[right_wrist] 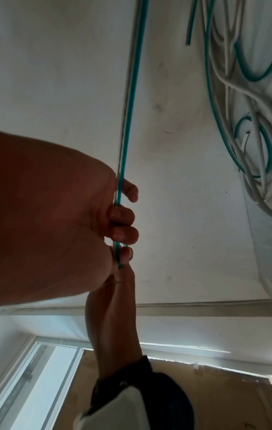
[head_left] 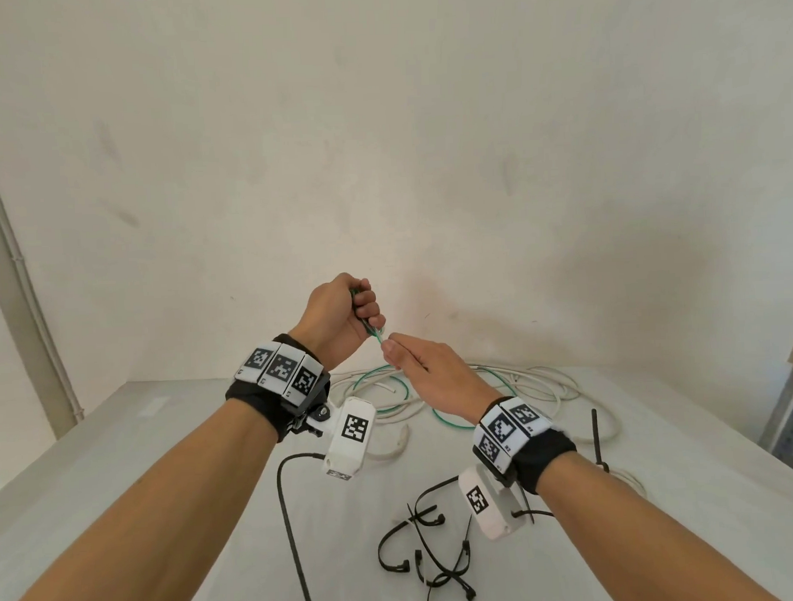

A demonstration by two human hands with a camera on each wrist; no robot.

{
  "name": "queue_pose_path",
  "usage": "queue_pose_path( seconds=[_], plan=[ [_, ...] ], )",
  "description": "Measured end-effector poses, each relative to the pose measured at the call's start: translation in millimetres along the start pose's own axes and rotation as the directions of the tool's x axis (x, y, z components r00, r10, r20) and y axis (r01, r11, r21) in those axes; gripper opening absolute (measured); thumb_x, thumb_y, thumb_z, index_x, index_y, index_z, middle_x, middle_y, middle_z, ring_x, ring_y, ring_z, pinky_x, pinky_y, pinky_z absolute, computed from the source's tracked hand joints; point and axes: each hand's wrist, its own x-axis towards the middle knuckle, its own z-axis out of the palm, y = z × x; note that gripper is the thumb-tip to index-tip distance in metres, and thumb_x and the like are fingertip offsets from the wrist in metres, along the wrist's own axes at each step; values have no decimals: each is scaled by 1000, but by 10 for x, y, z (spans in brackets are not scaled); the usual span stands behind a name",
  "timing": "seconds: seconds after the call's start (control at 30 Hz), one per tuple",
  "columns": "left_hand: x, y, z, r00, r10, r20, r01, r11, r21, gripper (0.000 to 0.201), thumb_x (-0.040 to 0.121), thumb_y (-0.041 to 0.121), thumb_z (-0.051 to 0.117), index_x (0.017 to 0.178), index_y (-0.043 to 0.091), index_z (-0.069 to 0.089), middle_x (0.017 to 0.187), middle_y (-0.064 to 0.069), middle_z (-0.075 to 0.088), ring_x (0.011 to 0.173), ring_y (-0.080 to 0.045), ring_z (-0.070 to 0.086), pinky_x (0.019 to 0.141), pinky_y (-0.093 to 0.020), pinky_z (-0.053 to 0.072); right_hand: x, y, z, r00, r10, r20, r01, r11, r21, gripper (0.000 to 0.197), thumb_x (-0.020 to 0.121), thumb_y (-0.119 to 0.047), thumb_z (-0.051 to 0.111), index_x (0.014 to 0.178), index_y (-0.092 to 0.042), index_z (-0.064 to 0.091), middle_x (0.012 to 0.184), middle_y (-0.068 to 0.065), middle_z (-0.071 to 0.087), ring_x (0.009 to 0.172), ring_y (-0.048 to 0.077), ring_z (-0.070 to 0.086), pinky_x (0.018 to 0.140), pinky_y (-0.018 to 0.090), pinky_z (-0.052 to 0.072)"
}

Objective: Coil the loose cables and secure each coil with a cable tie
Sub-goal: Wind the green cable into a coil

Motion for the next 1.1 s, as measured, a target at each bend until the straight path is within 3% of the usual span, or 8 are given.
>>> queue_pose_path(
  seconds=[0.2, 0.33, 0.57, 0.63, 0.77, 0.83, 1.0, 1.1],
  plan=[
    [20, -4, 1, 998, -9, -58, 7, 999, -38, 28, 99, 11, 33, 72, 16, 40, 61, 3, 26, 47, -13, 23, 44, -24, 29, -36, -119, -8, 999, -31, 23, 30, 998, 53, 45, 111, -46, 34, 86, -10, 46, 70, -1, 44, 63, 12, 35, 63, 30, 32],
    [21, -4, -36, 997, -55, -46, 51, 994, -95, 33, 104, 18, 39, 70, 16, 41, 60, 4, 26, 44, -12, 25, 41, -22, 30, -12, -126, 9, 1000, 4, -13, -1, 977, 213, 42, 109, -52, 35, 78, -26, 45, 74, -2, 45, 69, 13, 40, 69, 32, 36],
    [-6, -38, -106, 996, -85, 3, 85, 993, -82, 36, 109, 25, 40, 73, 17, 39, 62, 3, 29, 44, -12, 29, 42, -21, 35, -34, -86, 49, 999, 28, 25, -34, 955, 294, 42, 112, -43, 35, 81, -16, 42, 75, -5, 41, 68, 11, 38, 70, 25, 36],
    [1, -40, -96, 997, -76, 7, 76, 996, -52, 34, 108, 23, 39, 75, 16, 40, 62, 2, 33, 45, -12, 29, 44, -23, 35, -41, -97, 67, 998, 31, 50, -44, 956, 289, 41, 112, -44, 35, 79, -20, 42, 73, -10, 42, 68, 9, 40, 70, 20, 38],
    [9, -48, -95, 995, -90, 35, 91, 995, -32, 30, 107, 18, 35, 78, 15, 42, 63, 1, 36, 49, -13, 30, 55, -26, 33, -36, -125, 87, 997, 30, 66, -50, 944, 326, 41, 111, -46, 35, 78, -23, 43, 70, -15, 41, 68, 9, 41, 76, 29, 39],
    [2, -67, -106, 994, -99, 40, 100, 995, -26, 29, 106, 17, 35, 79, 14, 43, 65, 0, 37, 51, -14, 30, 57, -27, 32, -28, -129, 84, 998, 30, 61, -48, 943, 331, 42, 111, -47, 35, 77, -23, 42, 71, -13, 41, 68, 10, 40, 76, 29, 39],
    [10, -79, -163, 989, -134, 58, 136, 990, -47, 27, 105, 21, 39, 80, 15, 42, 69, -3, 43, 55, -14, 40, 61, -25, 27, -4, -141, 66, 999, 29, 24, -36, 912, 409, 44, 112, -44, 34, 84, -11, 45, 78, -1, 41, 72, 17, 36, 73, 25, 37],
    [-1, -86, -155, 987, -151, 55, 152, 988, -3, 27, 107, 25, 39, 84, 14, 42, 73, -7, 49, 53, -17, 48, 51, -25, 29, -9, -181, 49, 998, 57, 13, -56, 882, 468, 45, 113, -37, 33, 90, -2, 50, 68, -17, 46, 65, 11, 34, 62, 12, 35]
  ],
)
